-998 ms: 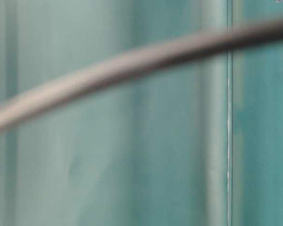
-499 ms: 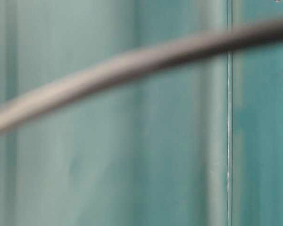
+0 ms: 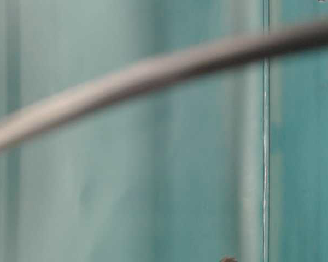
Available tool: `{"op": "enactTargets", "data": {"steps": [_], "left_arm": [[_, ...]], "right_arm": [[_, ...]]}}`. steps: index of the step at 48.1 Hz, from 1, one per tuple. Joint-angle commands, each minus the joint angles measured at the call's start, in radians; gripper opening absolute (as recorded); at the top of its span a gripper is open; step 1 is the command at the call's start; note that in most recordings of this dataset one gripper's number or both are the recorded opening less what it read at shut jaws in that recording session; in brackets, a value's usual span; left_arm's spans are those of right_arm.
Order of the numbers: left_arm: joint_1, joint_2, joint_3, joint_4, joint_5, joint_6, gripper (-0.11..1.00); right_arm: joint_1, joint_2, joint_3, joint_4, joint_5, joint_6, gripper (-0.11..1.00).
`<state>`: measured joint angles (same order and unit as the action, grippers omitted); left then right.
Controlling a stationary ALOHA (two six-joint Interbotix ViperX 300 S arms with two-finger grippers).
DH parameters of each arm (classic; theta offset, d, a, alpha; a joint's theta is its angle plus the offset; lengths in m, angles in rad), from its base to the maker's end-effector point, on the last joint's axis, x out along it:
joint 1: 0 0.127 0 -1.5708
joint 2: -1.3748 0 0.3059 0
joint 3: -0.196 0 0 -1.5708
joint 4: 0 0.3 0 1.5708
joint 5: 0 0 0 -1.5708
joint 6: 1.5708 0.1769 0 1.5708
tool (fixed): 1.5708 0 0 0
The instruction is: Insert the wire through the hole in the metal fitting marked with a red label.
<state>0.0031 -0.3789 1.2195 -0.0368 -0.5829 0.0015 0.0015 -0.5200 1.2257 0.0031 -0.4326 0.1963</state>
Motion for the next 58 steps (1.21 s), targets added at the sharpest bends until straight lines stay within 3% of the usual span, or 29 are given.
{"op": "enactTargets", "data": {"steps": [1, 10, 27, 40, 58], "left_arm": [[0.0, 0.04, -0.021, -0.002, -0.046, 0.0, 0.84], [-0.011, 0.127, -0.026, -0.002, -0.095, 0.002, 0.84], [-0.044, 0.253, -0.077, -0.002, -0.126, 0.005, 0.84], [-0.044, 0.293, -0.077, -0.002, -0.164, 0.005, 0.84], [-0.044, 0.345, -0.103, -0.002, -0.173, 0.005, 0.83]], "right_arm": [[0.009, 0.043, -0.035, 0.002, -0.011, 0.015, 0.76], [0.025, 0.153, -0.081, 0.002, -0.005, 0.057, 0.76], [0.052, 0.304, -0.153, 0.002, -0.002, 0.067, 0.76], [0.054, 0.36, -0.17, 0.002, 0.029, 0.107, 0.76], [0.063, 0.416, -0.201, 0.002, 0.066, 0.109, 0.73]]}}
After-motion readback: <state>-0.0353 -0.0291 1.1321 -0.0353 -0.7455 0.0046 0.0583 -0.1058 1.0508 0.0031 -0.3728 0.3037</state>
